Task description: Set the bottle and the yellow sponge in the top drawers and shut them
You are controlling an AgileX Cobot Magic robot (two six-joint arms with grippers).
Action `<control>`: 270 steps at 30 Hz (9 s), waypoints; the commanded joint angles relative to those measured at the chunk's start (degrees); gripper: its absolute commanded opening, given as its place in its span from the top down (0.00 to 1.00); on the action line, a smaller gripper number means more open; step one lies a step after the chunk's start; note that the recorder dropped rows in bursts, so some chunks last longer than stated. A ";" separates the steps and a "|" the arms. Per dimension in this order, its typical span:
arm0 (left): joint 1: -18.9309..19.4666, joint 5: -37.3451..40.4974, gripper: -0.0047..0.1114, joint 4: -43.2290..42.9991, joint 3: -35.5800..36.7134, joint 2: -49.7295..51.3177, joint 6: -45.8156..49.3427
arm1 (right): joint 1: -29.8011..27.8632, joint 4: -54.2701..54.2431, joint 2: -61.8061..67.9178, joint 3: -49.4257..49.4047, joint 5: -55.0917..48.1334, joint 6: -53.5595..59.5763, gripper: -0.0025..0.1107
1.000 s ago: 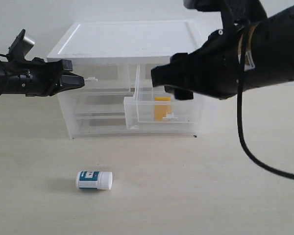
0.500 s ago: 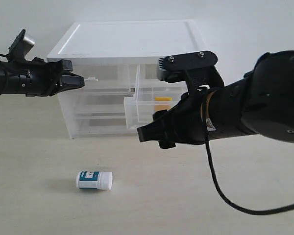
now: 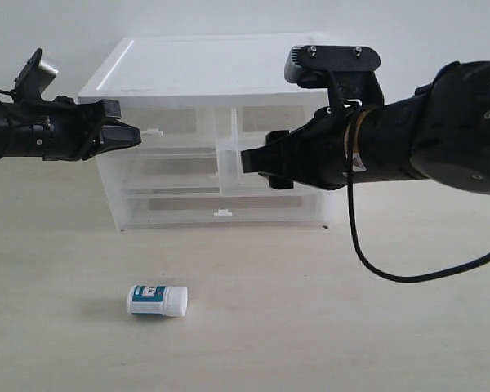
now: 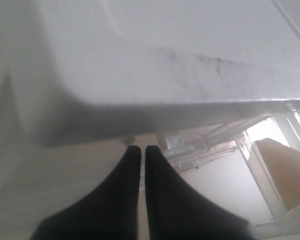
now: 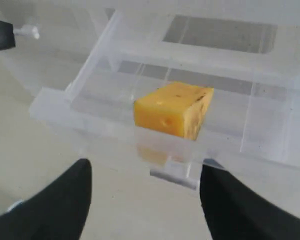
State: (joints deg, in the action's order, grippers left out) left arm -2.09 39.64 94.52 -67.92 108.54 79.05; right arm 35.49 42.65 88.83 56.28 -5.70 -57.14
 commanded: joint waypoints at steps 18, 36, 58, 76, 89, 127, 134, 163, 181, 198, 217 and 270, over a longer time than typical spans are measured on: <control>0.22 -2.15 0.93 1.66 -0.77 0.10 0.45 | 6.36 -7.56 -3.50 5.38 -19.25 8.22 0.47; 0.22 -0.70 0.93 1.62 -0.77 0.10 0.20 | -3.58 7.05 9.08 7.18 0.43 -4.65 0.47; 0.22 -0.82 0.93 1.62 -0.77 0.10 0.20 | -6.35 6.61 12.38 18.36 5.39 -5.90 0.47; 0.22 1.09 0.93 1.64 -0.77 0.10 1.16 | 2.18 -7.54 3.34 15.20 -24.24 18.62 0.60; 0.22 10.37 0.93 -1.22 -0.77 -1.19 3.59 | -5.01 -7.79 8.51 13.92 -17.14 16.71 0.58; -8.56 -5.19 0.93 -23.88 -0.67 -4.83 -1.51 | -5.18 -12.17 18.40 22.40 -9.63 17.62 0.68; -2.90 9.76 0.93 -12.10 -0.67 -1.49 -14.64 | -5.18 -12.26 18.40 22.40 -9.84 18.15 0.68; 5.49 30.32 0.47 5.42 -8.72 13.54 -13.06 | -5.18 -12.52 18.40 22.40 -9.30 19.20 0.68; 5.49 30.32 0.82 5.42 -9.38 13.54 -11.83 | -5.18 -12.40 18.40 22.40 -8.71 19.36 0.68; 5.38 30.32 0.93 2.82 -8.36 10.74 -7.90 | -5.18 -12.40 18.40 22.40 -6.22 18.87 0.68; 5.51 30.32 0.93 1.62 8.46 -1.20 -2.27 | -5.18 -12.40 18.40 22.40 -6.12 18.72 0.68; 5.51 29.99 0.93 -0.60 10.88 -4.72 -0.43 | 1.07 -30.43 11.29 22.40 -10.52 34.38 0.68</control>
State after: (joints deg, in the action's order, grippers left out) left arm 3.94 63.98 92.87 -55.96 105.05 77.83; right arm 36.56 12.65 100.07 78.22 -18.75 -23.14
